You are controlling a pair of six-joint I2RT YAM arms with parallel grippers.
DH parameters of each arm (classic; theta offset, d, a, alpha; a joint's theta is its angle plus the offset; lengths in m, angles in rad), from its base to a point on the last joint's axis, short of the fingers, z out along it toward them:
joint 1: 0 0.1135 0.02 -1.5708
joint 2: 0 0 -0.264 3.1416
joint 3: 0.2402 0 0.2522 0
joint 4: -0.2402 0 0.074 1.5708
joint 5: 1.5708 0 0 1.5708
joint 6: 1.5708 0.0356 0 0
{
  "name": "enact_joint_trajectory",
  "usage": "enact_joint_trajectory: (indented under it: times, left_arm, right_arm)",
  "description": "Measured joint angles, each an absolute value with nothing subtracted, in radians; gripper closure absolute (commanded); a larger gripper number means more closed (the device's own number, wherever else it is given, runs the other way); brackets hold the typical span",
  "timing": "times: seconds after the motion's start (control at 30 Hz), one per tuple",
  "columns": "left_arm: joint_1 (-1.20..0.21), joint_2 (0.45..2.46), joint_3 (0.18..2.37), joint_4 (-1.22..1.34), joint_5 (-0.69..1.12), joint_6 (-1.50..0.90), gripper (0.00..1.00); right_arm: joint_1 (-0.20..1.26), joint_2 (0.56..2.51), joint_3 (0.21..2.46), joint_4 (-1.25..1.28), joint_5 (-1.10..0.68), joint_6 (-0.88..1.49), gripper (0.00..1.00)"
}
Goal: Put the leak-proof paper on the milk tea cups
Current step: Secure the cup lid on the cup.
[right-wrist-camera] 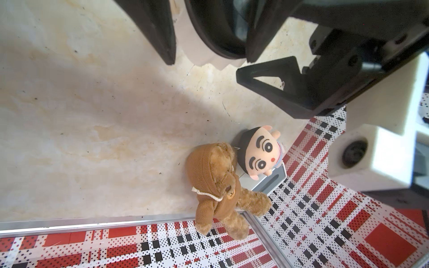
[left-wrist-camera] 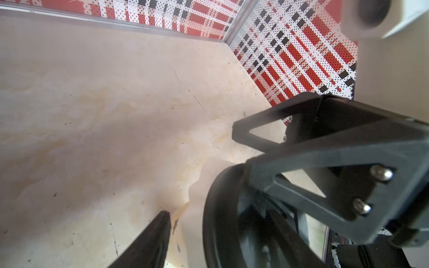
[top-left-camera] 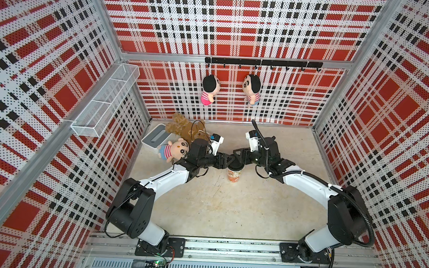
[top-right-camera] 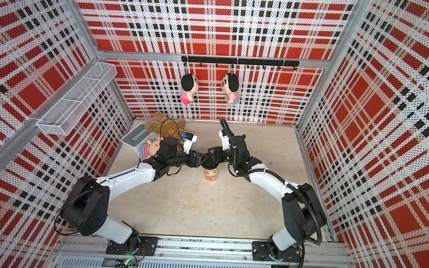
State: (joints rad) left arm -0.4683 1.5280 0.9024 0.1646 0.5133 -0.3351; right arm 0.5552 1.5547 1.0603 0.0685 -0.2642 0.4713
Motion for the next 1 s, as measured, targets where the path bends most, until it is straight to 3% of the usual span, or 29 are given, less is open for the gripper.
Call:
enact_joint_trajectory:
  times: [0.2, 0.5, 1.0]
  left_arm:
    - [-0.468, 1.531, 0.897, 0.181, 0.519, -0.335, 0.33]
    - [-0.468, 1.532, 0.886, 0.207, 0.525, -0.336, 0.34]
    - [-0.467, 1.536, 0.884, 0.218, 0.535, -0.336, 0.34]
  right_arm:
    - [0.547, 1.472, 1.034, 0.066, -0.253, 0.497, 0.44]
    - [0.561, 1.153, 0.682, 0.131, -0.258, 0.639, 0.49]
    - [0.587, 1.258, 0.645, 0.222, -0.309, 0.731, 0.55]
